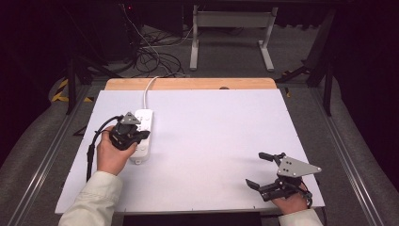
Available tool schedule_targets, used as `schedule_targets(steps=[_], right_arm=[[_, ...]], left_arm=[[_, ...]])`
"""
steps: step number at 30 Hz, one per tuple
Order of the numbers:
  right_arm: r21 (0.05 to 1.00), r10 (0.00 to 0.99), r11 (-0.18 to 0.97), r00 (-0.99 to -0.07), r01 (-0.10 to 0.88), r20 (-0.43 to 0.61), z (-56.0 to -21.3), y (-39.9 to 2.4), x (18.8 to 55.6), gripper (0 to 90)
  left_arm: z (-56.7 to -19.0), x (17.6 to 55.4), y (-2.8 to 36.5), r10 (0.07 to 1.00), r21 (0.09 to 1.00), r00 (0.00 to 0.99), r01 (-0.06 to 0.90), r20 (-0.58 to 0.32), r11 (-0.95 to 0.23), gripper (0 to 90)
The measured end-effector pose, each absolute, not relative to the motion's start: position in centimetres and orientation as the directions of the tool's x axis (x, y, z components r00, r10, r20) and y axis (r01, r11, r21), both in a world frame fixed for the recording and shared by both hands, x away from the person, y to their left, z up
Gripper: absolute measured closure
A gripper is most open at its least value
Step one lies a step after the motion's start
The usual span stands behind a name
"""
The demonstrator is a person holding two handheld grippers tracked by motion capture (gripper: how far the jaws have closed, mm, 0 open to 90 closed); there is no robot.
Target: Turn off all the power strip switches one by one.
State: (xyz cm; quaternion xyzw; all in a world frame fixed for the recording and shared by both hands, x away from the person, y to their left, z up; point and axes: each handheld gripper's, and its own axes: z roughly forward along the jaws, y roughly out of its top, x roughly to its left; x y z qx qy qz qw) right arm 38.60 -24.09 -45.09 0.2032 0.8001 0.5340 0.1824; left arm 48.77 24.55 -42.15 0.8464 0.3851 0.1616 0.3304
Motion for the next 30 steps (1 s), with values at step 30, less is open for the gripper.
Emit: schedule_targets(steps=[30], right_arm=[[0.926, 0.52, 0.351, -0.851, 0.137, -0.071, -45.2, -24.1, 38.7, 3.6]], left_arm=[[-44.7, 50.8, 25.7, 0.803, 0.619, 0.595, 0.62, 0.03, -0.482, 90.0]])
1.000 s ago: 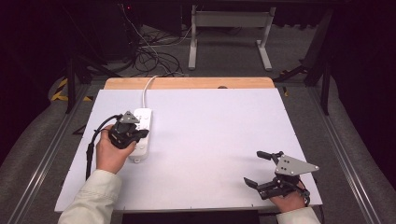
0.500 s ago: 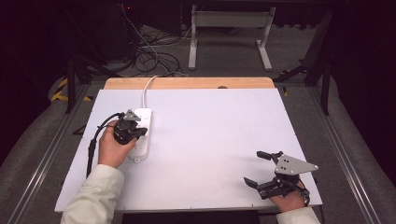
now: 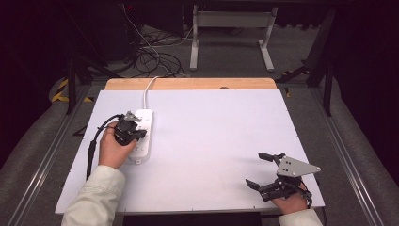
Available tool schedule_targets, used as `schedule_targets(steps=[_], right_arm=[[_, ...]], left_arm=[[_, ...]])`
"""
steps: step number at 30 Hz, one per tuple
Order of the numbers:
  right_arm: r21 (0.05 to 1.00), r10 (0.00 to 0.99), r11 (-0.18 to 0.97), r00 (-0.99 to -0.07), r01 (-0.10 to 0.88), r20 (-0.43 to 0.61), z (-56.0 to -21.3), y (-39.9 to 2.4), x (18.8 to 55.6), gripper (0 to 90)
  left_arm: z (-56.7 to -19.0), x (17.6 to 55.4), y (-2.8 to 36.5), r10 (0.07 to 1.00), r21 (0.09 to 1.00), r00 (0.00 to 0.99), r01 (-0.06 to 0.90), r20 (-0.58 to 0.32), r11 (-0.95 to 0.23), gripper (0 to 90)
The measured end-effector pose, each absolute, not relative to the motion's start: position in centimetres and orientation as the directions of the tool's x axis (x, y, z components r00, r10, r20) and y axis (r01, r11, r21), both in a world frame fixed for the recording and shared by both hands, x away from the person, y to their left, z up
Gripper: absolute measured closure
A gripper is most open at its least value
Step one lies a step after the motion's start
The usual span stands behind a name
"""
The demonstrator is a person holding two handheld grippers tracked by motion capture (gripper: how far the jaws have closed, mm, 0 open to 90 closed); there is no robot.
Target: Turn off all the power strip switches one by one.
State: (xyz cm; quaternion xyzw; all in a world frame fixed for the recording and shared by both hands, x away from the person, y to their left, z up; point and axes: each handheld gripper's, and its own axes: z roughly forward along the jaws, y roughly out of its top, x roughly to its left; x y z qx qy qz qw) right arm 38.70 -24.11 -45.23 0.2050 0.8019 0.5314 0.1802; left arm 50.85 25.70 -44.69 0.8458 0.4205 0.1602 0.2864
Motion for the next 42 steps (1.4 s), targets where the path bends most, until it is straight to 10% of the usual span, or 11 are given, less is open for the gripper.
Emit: schedule_targets(steps=[42], right_arm=[[0.928, 0.521, 0.349, -0.85, 0.131, -0.075, -45.2, -24.18, 38.45, 3.6]], left_arm=[[-45.2, 50.83, 25.81, 0.798, 0.634, 0.603, 0.624, -0.018, -0.457, 90.0]])
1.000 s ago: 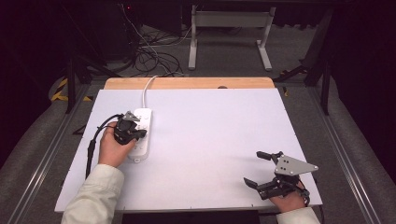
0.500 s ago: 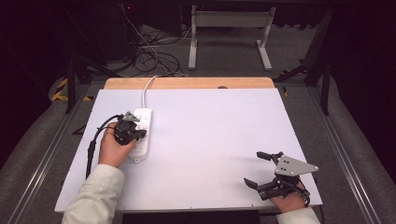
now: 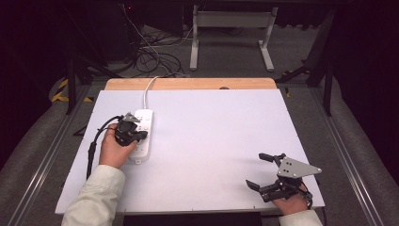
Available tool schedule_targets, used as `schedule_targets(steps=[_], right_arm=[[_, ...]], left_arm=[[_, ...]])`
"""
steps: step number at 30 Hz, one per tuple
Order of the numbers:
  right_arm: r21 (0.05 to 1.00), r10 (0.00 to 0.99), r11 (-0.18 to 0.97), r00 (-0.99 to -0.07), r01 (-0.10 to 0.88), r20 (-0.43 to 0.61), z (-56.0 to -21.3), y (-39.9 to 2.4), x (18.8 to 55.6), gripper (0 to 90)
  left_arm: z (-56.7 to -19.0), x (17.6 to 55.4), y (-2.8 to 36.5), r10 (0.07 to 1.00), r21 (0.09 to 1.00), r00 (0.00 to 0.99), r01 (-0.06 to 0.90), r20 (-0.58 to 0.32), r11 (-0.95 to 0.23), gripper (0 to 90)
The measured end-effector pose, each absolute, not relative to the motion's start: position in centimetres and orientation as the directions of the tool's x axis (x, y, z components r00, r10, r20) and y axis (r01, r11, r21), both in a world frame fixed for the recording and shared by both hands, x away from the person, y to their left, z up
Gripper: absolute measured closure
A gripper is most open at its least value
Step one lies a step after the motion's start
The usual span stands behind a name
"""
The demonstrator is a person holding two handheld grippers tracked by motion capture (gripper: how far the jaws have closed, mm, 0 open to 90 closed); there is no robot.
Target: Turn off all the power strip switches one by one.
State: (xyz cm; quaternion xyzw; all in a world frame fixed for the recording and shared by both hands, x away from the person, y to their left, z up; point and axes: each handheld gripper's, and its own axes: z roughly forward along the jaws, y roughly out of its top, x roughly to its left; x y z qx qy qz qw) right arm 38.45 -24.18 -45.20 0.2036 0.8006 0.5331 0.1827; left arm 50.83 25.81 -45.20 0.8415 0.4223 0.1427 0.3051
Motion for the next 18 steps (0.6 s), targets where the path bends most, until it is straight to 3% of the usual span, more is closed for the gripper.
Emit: schedule_targets(steps=[3, 6, 9, 18], right_arm=[[0.931, 0.524, 0.342, -0.848, 0.127, -0.077, -45.2, -24.3, 38.5, 3.5], [0.932, 0.523, 0.341, -0.849, 0.125, -0.077, -45.2, -24.3, 38.5, 3.5], [0.932, 0.525, 0.337, -0.849, 0.133, -0.069, -45.2, -24.3, 38.5, 3.5], [0.931, 0.523, 0.341, -0.85, 0.133, -0.07, -45.3, -24.3, 38.6, 3.5]], left_arm=[[-44.3, 49.9, 25.3, 0.808, 0.652, 0.579, 0.571, 0.113, -0.499, 90.0], [-43.3, 49.6, 25.8, 0.813, 0.705, 0.582, 0.563, 0.031, -0.43, 90.0], [-42.7, 49.3, 25.3, 0.803, 0.688, 0.593, 0.556, 0.064, -0.466, 90.0], [-43.1, 49.9, 25.0, 0.8, 0.688, 0.598, 0.562, 0.044, -0.458, 90.0]])
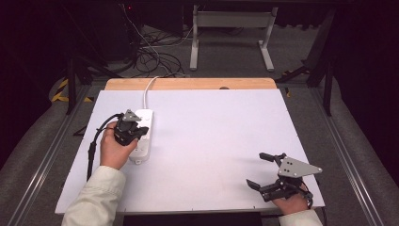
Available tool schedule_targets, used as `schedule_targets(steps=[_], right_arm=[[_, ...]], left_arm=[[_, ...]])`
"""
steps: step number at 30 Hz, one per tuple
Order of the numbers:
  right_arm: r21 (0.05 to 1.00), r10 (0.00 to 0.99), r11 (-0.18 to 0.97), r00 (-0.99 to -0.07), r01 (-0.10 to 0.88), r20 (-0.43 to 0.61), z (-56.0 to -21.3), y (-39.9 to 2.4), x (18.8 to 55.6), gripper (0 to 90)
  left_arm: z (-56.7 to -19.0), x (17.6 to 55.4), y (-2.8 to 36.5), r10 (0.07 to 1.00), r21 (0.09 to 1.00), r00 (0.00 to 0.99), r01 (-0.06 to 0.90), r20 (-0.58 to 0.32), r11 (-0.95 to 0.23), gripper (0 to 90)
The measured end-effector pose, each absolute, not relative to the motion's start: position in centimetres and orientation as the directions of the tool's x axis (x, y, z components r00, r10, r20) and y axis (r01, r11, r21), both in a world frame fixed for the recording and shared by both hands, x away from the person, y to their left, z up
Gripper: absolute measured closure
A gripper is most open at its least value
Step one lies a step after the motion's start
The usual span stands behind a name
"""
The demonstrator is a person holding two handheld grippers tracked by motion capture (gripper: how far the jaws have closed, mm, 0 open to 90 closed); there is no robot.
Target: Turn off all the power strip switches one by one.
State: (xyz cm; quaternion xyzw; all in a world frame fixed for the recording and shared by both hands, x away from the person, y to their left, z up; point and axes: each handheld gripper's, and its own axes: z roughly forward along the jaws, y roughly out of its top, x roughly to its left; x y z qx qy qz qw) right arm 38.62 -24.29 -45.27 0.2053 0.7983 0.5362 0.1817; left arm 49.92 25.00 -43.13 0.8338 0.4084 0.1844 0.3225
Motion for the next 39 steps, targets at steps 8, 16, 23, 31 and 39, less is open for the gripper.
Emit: schedule_targets(steps=[8, 16, 23, 31, 39], right_arm=[[0.93, 0.517, 0.345, -0.853, 0.127, -0.075, -45.2, -24.2, 38.6, 3.5], [0.931, 0.519, 0.343, -0.852, 0.125, -0.076, -45.2, -24.3, 38.5, 3.5], [0.931, 0.518, 0.343, -0.852, 0.126, -0.075, -45.2, -24.2, 38.6, 3.5], [0.93, 0.518, 0.343, -0.853, 0.13, -0.072, -45.2, -24.2, 38.6, 3.6], [0.93, 0.516, 0.344, -0.853, 0.128, -0.074, -45.2, -24.2, 38.5, 3.5]], left_arm=[[-42.3, 51.2, 25.2, 0.797, 0.676, 0.604, 0.572, 0.036, -0.464, 90.0], [-42.3, 53.3, 25.4, 0.804, 0.65, 0.594, 0.598, 0.034, -0.469, 90.0], [-43.5, 54.8, 26.2, 0.815, 0.646, 0.579, 0.633, -0.03, -0.426, 90.0], [-44.0, 55.1, 26.1, 0.812, 0.636, 0.583, 0.638, -0.031, -0.434, 90.0], [-44.3, 55.3, 26.1, 0.813, 0.62, 0.581, 0.652, -0.037, -0.438, 90.0]])
